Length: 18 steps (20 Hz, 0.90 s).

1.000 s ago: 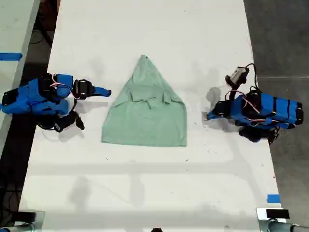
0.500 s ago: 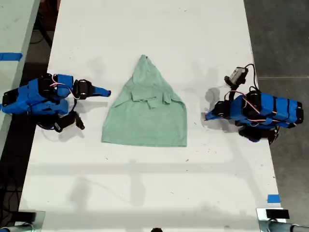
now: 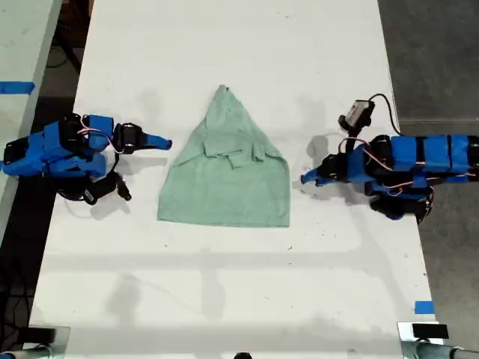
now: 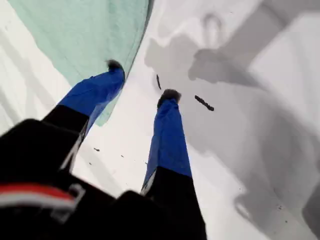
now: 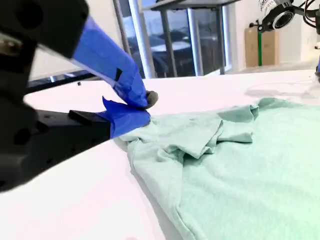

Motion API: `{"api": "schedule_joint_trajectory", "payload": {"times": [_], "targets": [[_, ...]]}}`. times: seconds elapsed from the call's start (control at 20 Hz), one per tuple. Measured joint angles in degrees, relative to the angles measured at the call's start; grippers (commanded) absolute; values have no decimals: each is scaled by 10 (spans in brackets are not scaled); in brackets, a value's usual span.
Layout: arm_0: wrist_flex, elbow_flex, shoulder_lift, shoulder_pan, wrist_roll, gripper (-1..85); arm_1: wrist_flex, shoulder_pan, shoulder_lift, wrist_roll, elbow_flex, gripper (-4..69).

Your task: Fold t shirt

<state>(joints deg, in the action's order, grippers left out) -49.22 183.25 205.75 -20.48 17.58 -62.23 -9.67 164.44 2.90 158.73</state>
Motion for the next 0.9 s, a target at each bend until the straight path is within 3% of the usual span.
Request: {"api": "schedule_joint_trajectory", "payload": {"times": [0.25, 0.4, 0.45, 0.5, 0.6, 0.9], "targets": [[0, 0, 0, 0, 0, -1, 172, 0, -287, 10, -87, 177], [0, 0, 0, 0, 0, -1, 206, -4, -439, 35, -172, 185], [0, 0, 0, 0, 0, -1, 208, -7, -478, 46, -206, 152], [0, 0, 0, 0, 0, -1, 208, -8, -516, 57, -241, 6], [0, 0, 0, 0, 0, -1, 202, -9, -586, 79, -311, 7], [0, 0, 0, 0, 0, -1, 33, -9, -639, 105, -479, 7]]}}
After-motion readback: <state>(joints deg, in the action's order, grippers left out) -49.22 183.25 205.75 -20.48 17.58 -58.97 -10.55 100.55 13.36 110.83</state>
